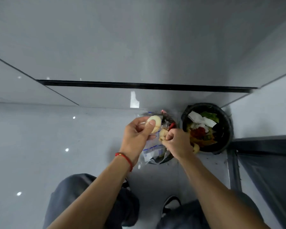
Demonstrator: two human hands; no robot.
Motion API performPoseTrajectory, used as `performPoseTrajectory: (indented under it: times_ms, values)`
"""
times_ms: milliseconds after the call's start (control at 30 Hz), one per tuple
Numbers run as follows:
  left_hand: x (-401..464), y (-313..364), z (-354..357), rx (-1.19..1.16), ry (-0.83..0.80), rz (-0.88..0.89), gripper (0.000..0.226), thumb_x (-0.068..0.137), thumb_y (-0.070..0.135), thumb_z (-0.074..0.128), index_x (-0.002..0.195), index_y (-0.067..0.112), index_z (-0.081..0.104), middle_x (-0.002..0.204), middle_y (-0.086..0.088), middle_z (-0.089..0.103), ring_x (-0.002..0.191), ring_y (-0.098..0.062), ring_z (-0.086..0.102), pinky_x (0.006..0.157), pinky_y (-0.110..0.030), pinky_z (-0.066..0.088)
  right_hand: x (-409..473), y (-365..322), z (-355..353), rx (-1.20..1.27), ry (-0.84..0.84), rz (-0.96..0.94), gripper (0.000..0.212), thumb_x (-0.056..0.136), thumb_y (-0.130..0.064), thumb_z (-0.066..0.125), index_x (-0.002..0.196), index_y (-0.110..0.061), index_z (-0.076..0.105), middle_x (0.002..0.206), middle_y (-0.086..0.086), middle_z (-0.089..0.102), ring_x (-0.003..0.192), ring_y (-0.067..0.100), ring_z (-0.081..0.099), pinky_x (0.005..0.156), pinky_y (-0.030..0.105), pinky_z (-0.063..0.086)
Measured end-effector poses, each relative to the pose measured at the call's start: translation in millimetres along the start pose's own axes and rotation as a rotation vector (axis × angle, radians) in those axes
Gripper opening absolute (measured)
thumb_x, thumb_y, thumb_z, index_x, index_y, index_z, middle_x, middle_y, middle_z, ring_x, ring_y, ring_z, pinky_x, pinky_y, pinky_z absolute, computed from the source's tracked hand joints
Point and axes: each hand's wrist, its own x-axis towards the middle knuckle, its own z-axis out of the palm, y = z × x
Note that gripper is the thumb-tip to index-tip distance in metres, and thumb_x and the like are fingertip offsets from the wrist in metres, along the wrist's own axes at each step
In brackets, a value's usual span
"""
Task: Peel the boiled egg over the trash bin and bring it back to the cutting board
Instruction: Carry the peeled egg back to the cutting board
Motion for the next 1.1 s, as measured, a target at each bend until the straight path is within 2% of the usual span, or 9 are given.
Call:
performPoseTrajectory:
  times_ms: [67, 233, 300, 433, 533, 700, 867, 967, 1100]
  values:
    - [-14, 19, 3, 0.027, 0.014, -0.013, 0.023, 0.093, 0.013, 0.073, 0.115, 0.008, 0.069, 0.104, -0.024, 0.077, 0.097, -0.048, 0.074, 0.092, -0.055, 0.060, -13, -12, -5, 0.055, -0.130, 0.043, 0.036, 0.075, -0.013, 0.085, 0.102, -0.014, 0.061, 0.089, -0.005, 0.062, 0.076, 0.010, 0.062, 0.060, 0.008, 0.044]
    - [-55, 66, -4, 0.157, 0.008, -0.004, 0.030, 0.083, 0.008, 0.083, 0.105, 0.024, 0.072, 0.074, 0.014, 0.074, 0.078, -0.007, 0.074, 0.074, -0.018, 0.059, -56, -32, -36, 0.212, 0.137, 0.128, 0.020, 0.096, -0.014, 0.069, 0.083, -0.017, 0.055, 0.069, -0.001, 0.073, 0.055, 0.004, 0.072, 0.052, 0.014, 0.055]
    - [-73, 87, -5, 0.199, 0.008, 0.009, 0.033, 0.079, 0.008, 0.086, 0.101, 0.029, 0.073, 0.075, 0.017, 0.075, 0.075, 0.002, 0.071, 0.070, -0.013, 0.055, -77, -48, -63, 0.292, 0.040, 0.133, 0.018, 0.095, -0.014, 0.072, 0.104, -0.017, 0.056, 0.085, 0.000, 0.076, 0.071, 0.007, 0.074, 0.070, 0.025, 0.062]
    - [-129, 156, -10, 0.208, -0.009, 0.019, 0.036, 0.077, 0.010, 0.088, 0.105, 0.027, 0.075, 0.079, 0.019, 0.076, 0.078, 0.001, 0.071, 0.074, -0.017, 0.057, -136, -101, -138, 0.335, 0.132, 0.025, 0.026, 0.100, -0.025, 0.067, 0.079, -0.009, 0.064, 0.058, 0.003, 0.073, 0.055, 0.011, 0.074, 0.067, 0.048, 0.063]
    - [-170, 215, -17, 0.218, -0.013, 0.075, 0.039, 0.076, 0.010, 0.088, 0.108, 0.027, 0.075, 0.081, 0.015, 0.077, 0.081, -0.002, 0.071, 0.077, -0.016, 0.057, -177, -163, -195, 0.391, 0.046, -0.095, 0.018, 0.100, -0.026, 0.068, 0.116, -0.017, 0.065, 0.079, -0.003, 0.080, 0.072, 0.013, 0.077, 0.073, 0.039, 0.062]
    - [-220, 329, -52, 0.207, -0.005, 0.221, 0.041, 0.074, 0.009, 0.089, 0.109, 0.025, 0.075, 0.102, -0.010, 0.078, 0.092, -0.009, 0.070, 0.081, -0.023, 0.059, -211, -280, -269, 0.467, 0.055, -0.354, 0.016, 0.099, -0.041, 0.065, 0.112, -0.032, 0.069, 0.103, -0.017, 0.076, 0.096, 0.000, 0.073, 0.081, 0.014, 0.057]
    - [-229, 439, -123, 0.238, 0.049, 0.366, 0.035, 0.075, 0.009, 0.089, 0.105, 0.021, 0.075, 0.099, -0.005, 0.079, 0.090, -0.010, 0.070, 0.077, -0.022, 0.058, -197, -417, -293, 0.586, -0.144, -0.382, 0.020, 0.099, -0.045, 0.063, 0.118, -0.039, 0.067, 0.114, -0.011, 0.076, 0.089, 0.011, 0.078, 0.078, 0.034, 0.066]
    - [-209, 485, -170, 0.248, 0.049, 0.434, 0.037, 0.075, 0.011, 0.090, 0.107, 0.016, 0.073, 0.103, -0.009, 0.078, 0.092, -0.017, 0.071, 0.079, -0.023, 0.057, -175, -490, -288, 0.606, -0.188, -0.396, 0.014, 0.100, -0.034, 0.066, 0.114, -0.033, 0.069, 0.105, 0.000, 0.080, 0.085, 0.023, 0.079, 0.070, 0.031, 0.064]
    - [-165, 534, -242, 0.286, 0.010, 0.475, 0.036, 0.073, 0.018, 0.092, 0.105, 0.017, 0.074, 0.094, -0.007, 0.079, 0.080, -0.009, 0.072, 0.072, -0.019, 0.057, -140, -574, -258, 0.643, -0.150, -0.354, 0.023, 0.097, -0.029, 0.072, 0.119, -0.022, 0.069, 0.103, 0.005, 0.079, 0.080, 0.014, 0.077, 0.069, 0.027, 0.063]
